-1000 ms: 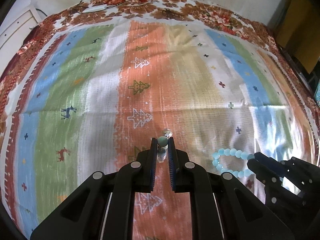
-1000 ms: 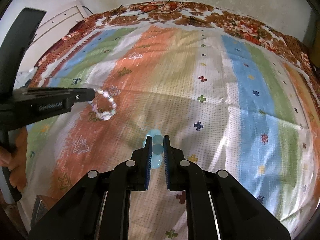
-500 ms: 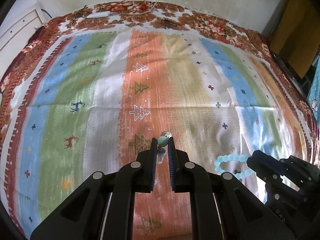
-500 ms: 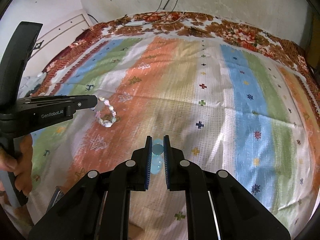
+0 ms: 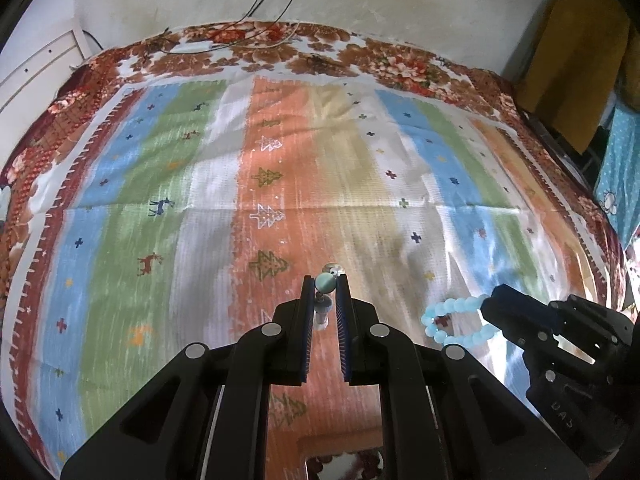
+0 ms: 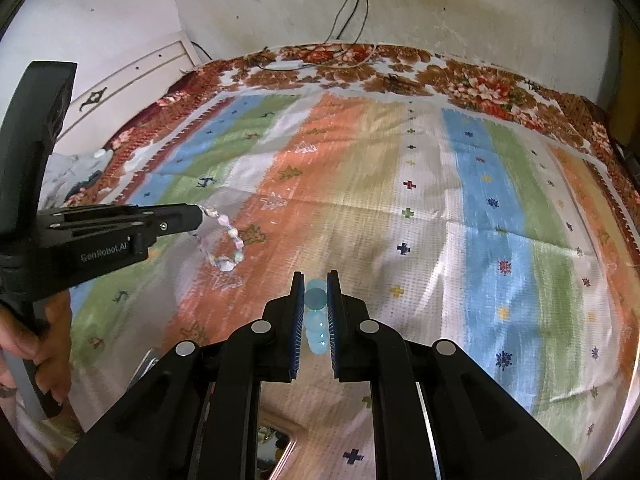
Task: Organize jewelry
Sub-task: 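Carry pearl bracelet in left tool while right tool carries blue bracelet to tin, then open left tool over the tin while right tool releases blue bracelet inside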
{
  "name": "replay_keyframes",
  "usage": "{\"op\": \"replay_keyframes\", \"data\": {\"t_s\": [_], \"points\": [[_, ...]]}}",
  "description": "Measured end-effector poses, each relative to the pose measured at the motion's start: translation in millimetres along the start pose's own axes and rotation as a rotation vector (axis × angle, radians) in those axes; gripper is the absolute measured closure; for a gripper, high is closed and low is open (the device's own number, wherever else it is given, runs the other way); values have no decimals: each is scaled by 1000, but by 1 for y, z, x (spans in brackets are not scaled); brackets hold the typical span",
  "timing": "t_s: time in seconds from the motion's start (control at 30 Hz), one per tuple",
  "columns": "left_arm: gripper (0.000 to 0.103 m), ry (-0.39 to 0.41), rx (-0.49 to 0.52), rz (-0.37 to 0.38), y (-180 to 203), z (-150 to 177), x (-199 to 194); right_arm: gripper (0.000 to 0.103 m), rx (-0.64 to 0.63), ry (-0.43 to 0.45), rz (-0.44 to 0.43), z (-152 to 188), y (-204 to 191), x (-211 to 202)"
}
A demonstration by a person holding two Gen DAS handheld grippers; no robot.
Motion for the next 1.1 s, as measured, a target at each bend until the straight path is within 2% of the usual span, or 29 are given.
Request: {"op": "replay_keyframes", "data": {"t_s": [0.23,0.67,1.1], "points": [[93,45,19,16,3,13,-27,91,4,8,-17,7,-12,-7],[93,87,34,60,7,44,-61,91,-14,87,-32,14,-37,-42],[93,113,45,99,11,71,-83,91,-37,73,-67,37,-59,-56]]}}
Point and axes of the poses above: each gripper's, at about its wrist camera, not at the fingertips, and x roughly the way its jaws point, y to its right, z to its underside, the point moved 7 cm from there along x, roughly the way its jaws point, and after that the axes turned 15 degrees about -z, right-handed, at the moved point
